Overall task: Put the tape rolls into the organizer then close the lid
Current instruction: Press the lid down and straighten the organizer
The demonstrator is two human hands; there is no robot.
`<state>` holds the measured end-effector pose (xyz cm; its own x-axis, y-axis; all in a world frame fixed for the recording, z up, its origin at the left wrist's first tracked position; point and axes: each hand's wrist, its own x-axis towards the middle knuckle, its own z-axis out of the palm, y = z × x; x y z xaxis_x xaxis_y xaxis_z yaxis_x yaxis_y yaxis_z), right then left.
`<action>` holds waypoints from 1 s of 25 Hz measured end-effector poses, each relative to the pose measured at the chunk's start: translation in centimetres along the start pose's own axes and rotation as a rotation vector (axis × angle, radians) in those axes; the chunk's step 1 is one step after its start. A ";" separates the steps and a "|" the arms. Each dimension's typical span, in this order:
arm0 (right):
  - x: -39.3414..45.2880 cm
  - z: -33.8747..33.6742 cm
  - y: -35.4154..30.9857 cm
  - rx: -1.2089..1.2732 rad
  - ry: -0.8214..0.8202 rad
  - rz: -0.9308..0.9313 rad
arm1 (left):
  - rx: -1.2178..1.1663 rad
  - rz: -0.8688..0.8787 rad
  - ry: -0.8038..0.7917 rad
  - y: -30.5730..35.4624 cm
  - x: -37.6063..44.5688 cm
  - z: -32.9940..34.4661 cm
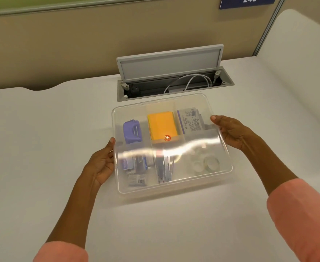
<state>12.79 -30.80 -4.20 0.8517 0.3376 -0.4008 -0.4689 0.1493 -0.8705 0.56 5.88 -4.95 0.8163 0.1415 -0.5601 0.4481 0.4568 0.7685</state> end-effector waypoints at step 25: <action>-7.1 1.3 3.1 -0.247 0.366 -0.152 | 0.058 0.243 0.270 -4.4 -6.4 1.4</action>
<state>5.01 -31.55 -3.70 0.9537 -0.0274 -0.2994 -0.3006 -0.0694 -0.9512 -6.14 1.77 -4.33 0.7793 0.4696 -0.4148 0.2793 0.3322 0.9009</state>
